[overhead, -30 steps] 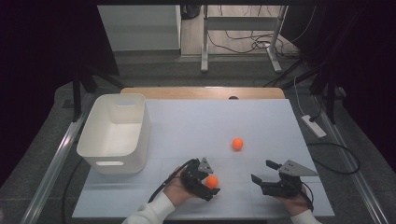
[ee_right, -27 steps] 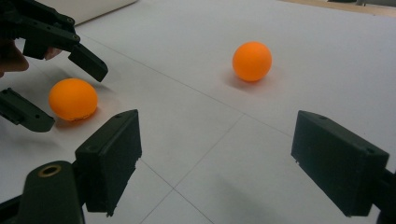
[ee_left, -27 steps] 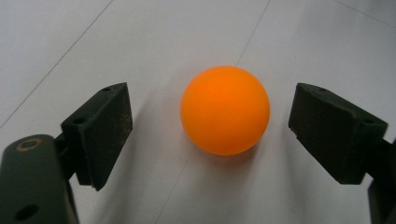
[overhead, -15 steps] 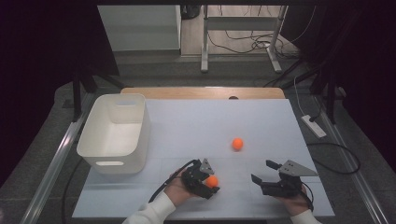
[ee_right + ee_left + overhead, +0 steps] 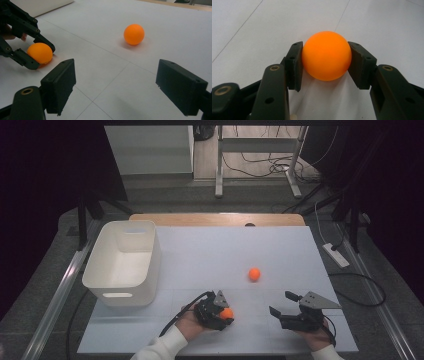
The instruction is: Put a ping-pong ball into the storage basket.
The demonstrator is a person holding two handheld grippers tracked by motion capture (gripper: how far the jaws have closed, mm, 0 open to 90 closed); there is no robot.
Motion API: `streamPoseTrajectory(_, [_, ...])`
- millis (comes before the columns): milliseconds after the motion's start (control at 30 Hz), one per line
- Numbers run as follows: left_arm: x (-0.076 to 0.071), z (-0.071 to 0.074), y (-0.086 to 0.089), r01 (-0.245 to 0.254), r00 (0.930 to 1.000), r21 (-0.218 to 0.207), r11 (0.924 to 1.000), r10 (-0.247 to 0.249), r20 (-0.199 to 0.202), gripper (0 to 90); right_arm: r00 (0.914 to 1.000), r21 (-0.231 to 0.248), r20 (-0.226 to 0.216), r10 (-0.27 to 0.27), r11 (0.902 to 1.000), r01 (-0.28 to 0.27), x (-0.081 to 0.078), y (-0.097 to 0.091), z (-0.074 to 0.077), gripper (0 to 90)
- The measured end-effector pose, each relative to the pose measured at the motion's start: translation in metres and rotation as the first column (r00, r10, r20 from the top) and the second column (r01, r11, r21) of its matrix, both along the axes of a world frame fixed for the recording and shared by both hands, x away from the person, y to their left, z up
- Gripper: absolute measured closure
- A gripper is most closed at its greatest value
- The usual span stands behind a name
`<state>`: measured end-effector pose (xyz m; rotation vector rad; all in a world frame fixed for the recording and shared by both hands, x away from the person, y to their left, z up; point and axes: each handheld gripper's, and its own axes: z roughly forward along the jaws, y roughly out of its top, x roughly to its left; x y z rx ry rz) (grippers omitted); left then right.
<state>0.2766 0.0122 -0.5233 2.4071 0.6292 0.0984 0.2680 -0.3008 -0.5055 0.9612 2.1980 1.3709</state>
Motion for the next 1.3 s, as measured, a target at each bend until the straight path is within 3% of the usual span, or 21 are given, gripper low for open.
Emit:
streamPoseTrajectory(667, [-0.003, 0.014, 0.012, -0.027, 0.9977, -0.061, 0.9977, 0.031, 0.061, 50.6, 1.0, -0.002, 0.002, -0.001, 1.0, 0.001, 0.0, -0.001, 0.0, 16.2])
streamPoseTrajectory(1067, [-0.005, 0.024, 0.022, -0.057, 0.9938, -0.136, 0.989, 0.07, 0.087, 50.6, 1.0, -0.002, 0.0, -0.003, 1.0, 0.003, 0.0, -0.001, 0.0, 16.3])
streamPoseTrajectory(1300, [-0.005, 0.029, 0.026, -0.06, 0.9921, -0.154, 0.9863, 0.076, 0.1, 50.6, 1.0, 0.0, 0.001, -0.005, 1.0, 0.005, 0.0, -0.001, 0.0, 16.3])
